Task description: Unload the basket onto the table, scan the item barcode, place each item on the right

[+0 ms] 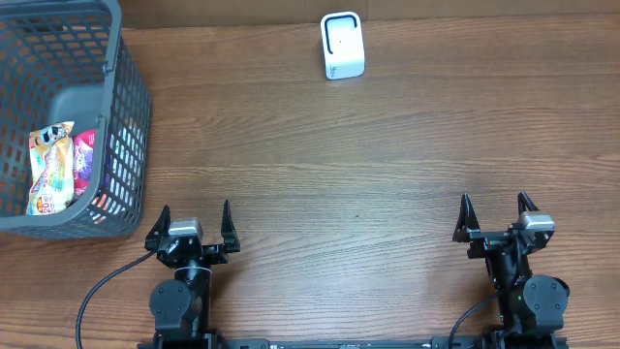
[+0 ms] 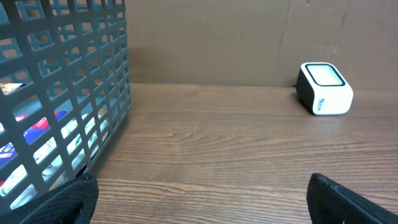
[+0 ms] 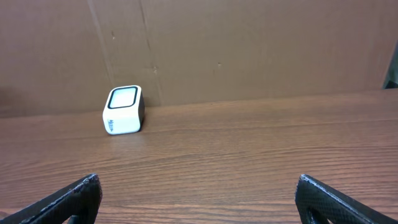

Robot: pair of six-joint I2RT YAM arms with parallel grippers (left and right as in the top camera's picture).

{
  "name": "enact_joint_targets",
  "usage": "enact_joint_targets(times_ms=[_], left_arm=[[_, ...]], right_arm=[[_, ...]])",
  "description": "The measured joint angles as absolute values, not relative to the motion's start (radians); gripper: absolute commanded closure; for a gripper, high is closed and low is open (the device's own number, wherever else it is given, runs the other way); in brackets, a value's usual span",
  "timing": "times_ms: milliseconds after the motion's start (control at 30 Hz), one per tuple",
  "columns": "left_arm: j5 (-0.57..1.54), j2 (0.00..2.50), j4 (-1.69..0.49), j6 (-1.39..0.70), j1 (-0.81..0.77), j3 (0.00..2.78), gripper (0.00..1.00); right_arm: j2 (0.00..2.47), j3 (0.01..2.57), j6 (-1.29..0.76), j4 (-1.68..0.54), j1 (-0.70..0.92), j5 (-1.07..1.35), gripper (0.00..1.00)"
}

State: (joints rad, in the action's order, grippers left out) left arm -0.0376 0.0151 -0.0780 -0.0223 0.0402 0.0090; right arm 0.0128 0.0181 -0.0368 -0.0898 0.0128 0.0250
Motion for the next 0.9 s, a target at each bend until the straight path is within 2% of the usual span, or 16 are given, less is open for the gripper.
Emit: enact_joint_targets(times_ms=[900], left_arm=[[-0.038,0.015,-0.078,-0.022,0.040,0.009,0.00]], right_arm=[[0.013,0.019,-0.037,-0.090,0.013,0.025,0.00]])
